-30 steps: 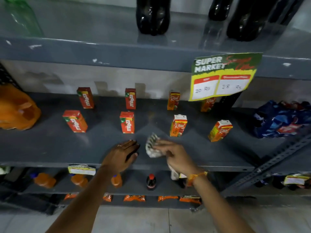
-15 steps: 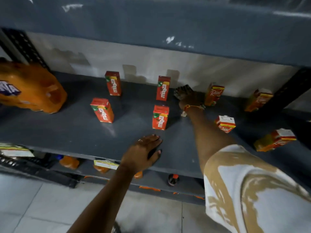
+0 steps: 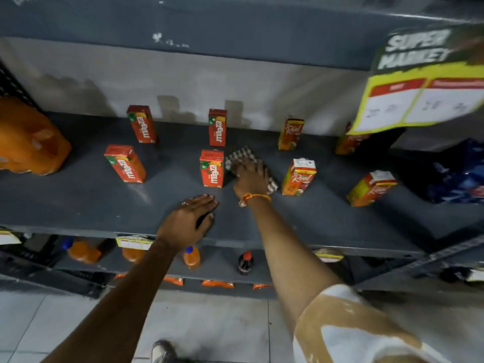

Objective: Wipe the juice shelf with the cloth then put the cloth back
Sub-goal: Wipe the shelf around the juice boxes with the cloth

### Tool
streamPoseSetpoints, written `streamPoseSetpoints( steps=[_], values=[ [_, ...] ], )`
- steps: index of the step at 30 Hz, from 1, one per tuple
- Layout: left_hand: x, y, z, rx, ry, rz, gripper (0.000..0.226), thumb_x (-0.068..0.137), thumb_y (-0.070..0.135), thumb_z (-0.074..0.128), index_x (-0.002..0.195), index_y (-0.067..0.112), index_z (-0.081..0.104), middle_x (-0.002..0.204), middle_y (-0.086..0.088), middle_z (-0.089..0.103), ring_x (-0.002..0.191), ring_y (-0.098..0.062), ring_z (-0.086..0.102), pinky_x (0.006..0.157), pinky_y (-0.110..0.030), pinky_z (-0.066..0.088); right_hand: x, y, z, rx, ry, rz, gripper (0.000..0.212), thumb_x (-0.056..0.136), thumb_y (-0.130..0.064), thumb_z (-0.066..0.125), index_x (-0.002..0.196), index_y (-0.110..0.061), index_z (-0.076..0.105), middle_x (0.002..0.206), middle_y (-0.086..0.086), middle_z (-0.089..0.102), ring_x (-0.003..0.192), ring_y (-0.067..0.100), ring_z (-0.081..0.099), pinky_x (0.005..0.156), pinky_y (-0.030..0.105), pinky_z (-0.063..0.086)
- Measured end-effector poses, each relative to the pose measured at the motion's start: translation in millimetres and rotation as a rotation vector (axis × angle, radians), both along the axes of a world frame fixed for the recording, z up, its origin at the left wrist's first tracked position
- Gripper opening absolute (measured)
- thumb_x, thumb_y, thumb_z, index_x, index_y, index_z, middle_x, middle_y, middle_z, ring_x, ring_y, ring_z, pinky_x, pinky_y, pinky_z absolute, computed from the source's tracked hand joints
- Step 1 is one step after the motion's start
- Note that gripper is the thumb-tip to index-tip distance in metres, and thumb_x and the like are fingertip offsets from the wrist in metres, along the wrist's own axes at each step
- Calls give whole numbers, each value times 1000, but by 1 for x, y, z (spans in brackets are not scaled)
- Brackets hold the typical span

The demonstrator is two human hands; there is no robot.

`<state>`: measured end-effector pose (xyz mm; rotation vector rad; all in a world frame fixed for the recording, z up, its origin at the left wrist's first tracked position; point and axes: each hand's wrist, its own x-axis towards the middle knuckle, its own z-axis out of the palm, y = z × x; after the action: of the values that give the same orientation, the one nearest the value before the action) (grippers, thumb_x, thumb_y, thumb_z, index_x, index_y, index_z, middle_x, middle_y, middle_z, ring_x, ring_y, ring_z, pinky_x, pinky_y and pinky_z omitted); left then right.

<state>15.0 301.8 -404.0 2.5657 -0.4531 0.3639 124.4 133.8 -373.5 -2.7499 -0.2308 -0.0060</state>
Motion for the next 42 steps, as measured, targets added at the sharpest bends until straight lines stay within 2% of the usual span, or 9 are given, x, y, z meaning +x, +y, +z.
streamPoseSetpoints(
  steps=[3, 7, 13, 18, 23, 28, 35, 39, 42],
  values=[
    [-1, 0, 0, 10, 9, -9, 56, 92, 52, 29, 117, 15, 62, 125, -6, 60, 121, -17, 48, 103, -30, 34, -40, -2, -1, 43, 23, 1, 63, 82, -12, 51, 140, -29, 35, 156, 2, 24, 144, 34, 13, 120, 49, 10],
    [-4, -1, 2, 8, 24, 18, 49, 91, 43, 36, 116, 11, 62, 124, -9, 61, 120, -21, 50, 101, -35, 39, -86, -8, -7, 84, 26, 25, 64, 80, -7, 51, 139, -29, 38, 155, 2, 29, 144, 33, 16, 120, 50, 13],
    [-12, 1, 5, -9, 35, 91, 47, 86, 31, 35, 110, 4, 65, 117, -15, 65, 113, -29, 56, 97, -31, 38, -161, -31, -3, 180, -64, 228, 66, 66, 12, 52, 124, -20, 58, 139, 9, 53, 133, 36, 40, 117, 48, 27],
    [-20, 15, 6, 36, 17, 55, 45, 86, 30, 35, 107, 6, 67, 117, -14, 64, 112, -30, 56, 97, -32, 37, -183, -42, 27, 346, 6, 358, 74, 61, 24, 45, 120, -18, 62, 133, 4, 59, 128, 18, 47, 113, 19, 25],
    [-21, 26, 13, 39, 63, -3, 43, 85, 33, 40, 104, 7, 69, 117, -16, 64, 112, -34, 56, 97, -29, 31, -134, -40, 26, 216, -56, 105, 71, 68, 21, 46, 128, -16, 55, 144, 9, 46, 137, 23, 34, 121, 36, 21],
    [-19, 64, 13, 50, 101, -40, 45, 85, 39, 40, 108, 13, 68, 121, -10, 62, 118, -27, 51, 101, -27, 28, -152, 3, 1, 103, -20, 202, 73, 68, 18, 45, 131, -19, 52, 145, 10, 45, 138, 34, 34, 120, 42, 19],
    [-13, 149, 15, 77, 102, -91, 49, 87, 47, 38, 114, 17, 64, 124, -6, 61, 121, -20, 49, 99, -36, 43, -167, 88, 18, 327, 105, 328, 75, 67, 19, 38, 131, -17, 52, 146, -1, 42, 140, 13, 32, 116, 13, 9],
    [-16, 198, 14, 160, 105, -162, 62, 94, 54, 18, 123, 16, 56, 130, -8, 56, 123, -24, 47, 102, -37, 37, -148, 141, 54, 600, 39, 92, 73, 70, 27, 34, 128, -13, 55, 135, -9, 45, 133, 5, 37, 110, 2, 20],
    [-22, 237, 13, 164, 99, -148, 59, 96, 51, 17, 124, 16, 56, 129, -7, 57, 122, -23, 48, 103, -32, 29, -96, 176, 72, 619, -42, -38, 65, 75, 26, 36, 127, -8, 55, 138, 7, 52, 130, 12, 41, 103, -4, 20]
  ],
)
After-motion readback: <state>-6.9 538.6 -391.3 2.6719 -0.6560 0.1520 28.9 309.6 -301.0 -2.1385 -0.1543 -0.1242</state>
